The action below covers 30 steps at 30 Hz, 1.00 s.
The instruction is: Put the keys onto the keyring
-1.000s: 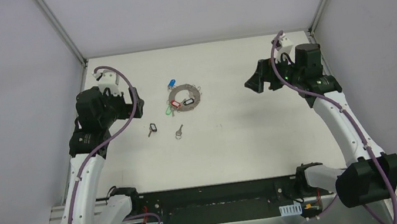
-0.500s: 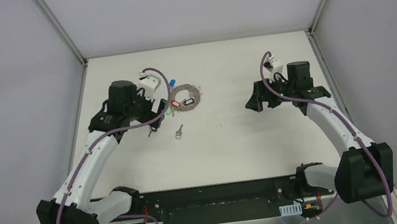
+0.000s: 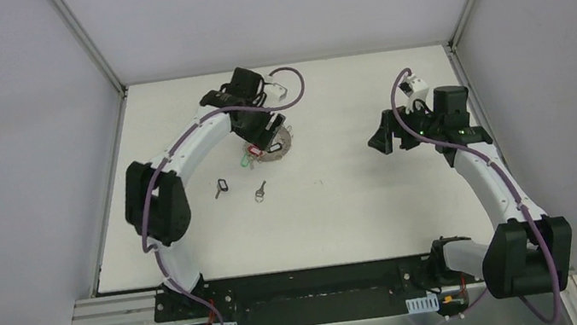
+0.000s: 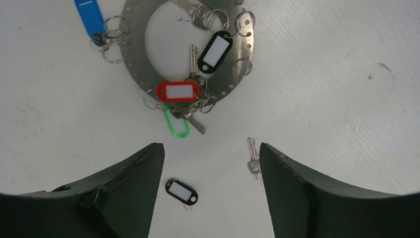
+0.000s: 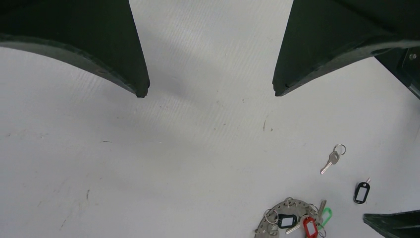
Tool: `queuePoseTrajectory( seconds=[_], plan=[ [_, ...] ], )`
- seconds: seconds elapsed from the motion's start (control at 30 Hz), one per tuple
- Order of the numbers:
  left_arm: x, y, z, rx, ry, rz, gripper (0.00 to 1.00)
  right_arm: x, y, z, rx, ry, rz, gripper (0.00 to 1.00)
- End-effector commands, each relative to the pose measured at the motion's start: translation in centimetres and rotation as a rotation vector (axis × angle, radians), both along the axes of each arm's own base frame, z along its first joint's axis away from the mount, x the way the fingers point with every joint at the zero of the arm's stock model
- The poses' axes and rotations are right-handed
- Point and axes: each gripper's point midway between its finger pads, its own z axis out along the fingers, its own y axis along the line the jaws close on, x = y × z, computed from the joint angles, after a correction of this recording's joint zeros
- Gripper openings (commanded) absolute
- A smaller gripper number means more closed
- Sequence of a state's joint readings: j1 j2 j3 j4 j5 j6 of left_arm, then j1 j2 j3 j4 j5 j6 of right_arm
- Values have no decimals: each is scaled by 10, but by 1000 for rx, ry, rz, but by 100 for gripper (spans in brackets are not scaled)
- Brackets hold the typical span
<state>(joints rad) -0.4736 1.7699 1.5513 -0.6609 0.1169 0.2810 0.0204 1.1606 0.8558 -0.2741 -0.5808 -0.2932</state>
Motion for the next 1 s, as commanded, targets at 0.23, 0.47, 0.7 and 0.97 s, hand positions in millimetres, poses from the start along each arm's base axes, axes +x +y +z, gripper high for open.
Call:
queuePoseTrajectory(
  seconds=[0.23,0.47,0.7,0.97],
  plan=[
    [-2,-49,-59,124,201,4,63,4,-2,3,3,-33,12,100],
    [2,-61,-69,133,208,0,58,1,0,3,17,-28,25,100],
    [20,-72,-57,99,160,35,55,4,-6,3,15,-30,2,100],
    [49,-96,-49,-10,112,135,53,6,-10,2,9,-29,-12,100]
  ],
)
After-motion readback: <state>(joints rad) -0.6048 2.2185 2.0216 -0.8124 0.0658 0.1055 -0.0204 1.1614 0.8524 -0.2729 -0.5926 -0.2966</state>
